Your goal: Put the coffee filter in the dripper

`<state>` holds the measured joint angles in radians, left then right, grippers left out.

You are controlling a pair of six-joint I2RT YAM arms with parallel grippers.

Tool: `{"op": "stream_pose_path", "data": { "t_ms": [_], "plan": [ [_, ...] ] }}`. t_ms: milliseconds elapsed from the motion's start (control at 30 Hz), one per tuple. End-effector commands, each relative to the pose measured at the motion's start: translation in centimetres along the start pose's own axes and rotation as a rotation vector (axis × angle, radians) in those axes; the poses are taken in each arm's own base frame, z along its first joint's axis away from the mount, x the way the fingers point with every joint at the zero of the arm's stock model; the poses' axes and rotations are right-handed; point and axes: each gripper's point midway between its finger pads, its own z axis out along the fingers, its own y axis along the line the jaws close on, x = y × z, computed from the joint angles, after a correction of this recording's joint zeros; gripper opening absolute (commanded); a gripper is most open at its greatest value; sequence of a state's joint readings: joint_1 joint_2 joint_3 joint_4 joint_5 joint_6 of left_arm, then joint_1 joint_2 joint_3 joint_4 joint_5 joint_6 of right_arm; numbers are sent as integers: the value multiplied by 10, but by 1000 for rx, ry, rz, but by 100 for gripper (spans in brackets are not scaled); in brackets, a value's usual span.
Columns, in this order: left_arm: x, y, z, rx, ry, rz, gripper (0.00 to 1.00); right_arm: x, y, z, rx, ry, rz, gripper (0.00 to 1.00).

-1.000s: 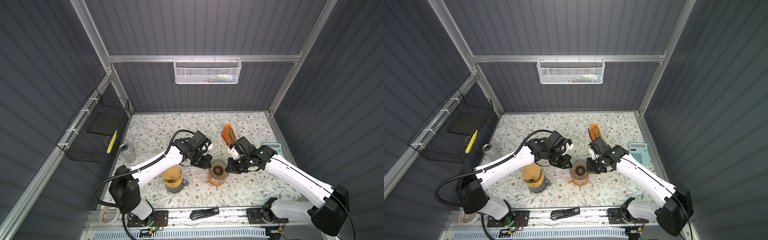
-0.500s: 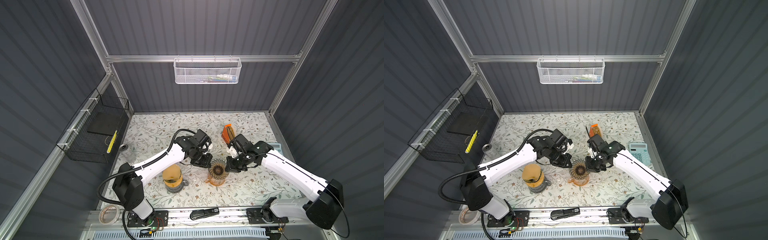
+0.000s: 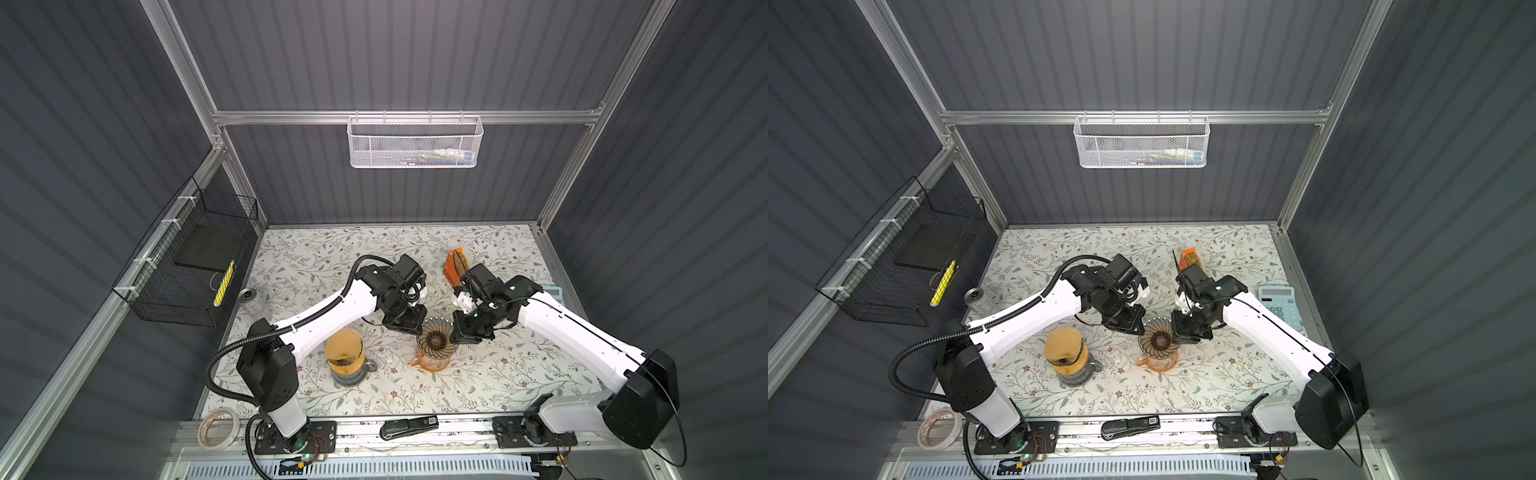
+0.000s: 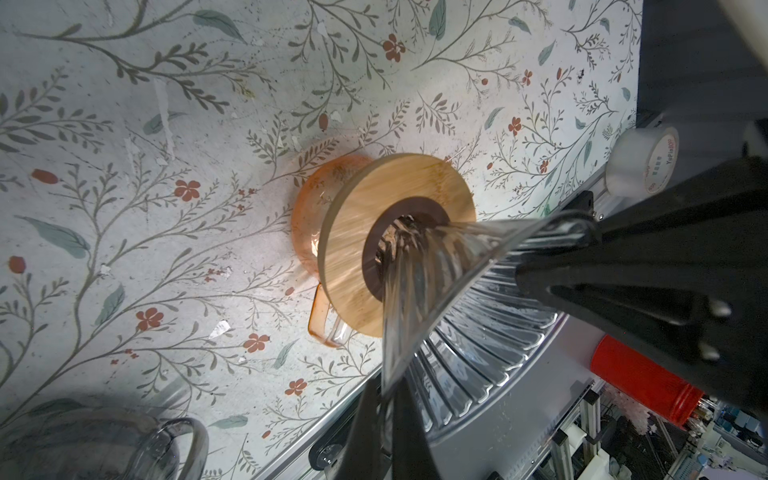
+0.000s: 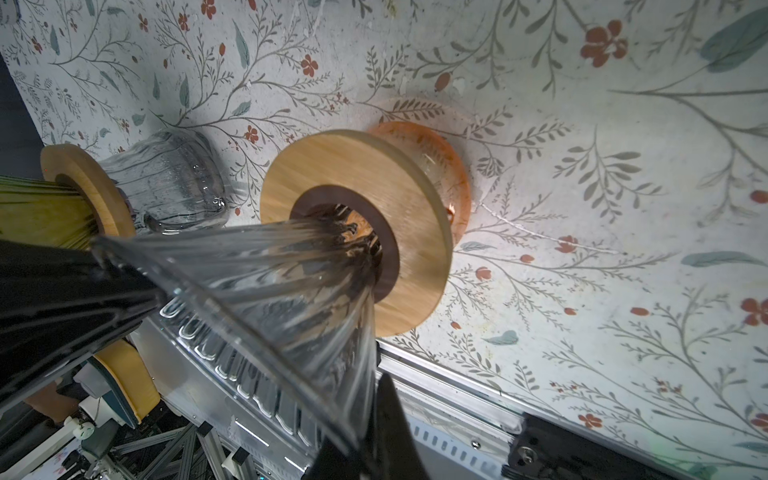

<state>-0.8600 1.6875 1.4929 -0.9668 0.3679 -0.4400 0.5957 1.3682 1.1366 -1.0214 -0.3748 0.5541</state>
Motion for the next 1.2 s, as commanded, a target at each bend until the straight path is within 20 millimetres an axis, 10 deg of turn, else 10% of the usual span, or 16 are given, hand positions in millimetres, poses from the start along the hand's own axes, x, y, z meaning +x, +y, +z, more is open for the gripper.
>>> {"op": "stream_pose_path", "data": {
  "t_ms": [0,1167],
  "plan": [
    [21,19,36,-69,137,-31,0,-10,-11,28,42,25,22,0],
    [28,36,66,-105,244,-45,0,-37,-20,60,21,81,51,0]
  ]
}}
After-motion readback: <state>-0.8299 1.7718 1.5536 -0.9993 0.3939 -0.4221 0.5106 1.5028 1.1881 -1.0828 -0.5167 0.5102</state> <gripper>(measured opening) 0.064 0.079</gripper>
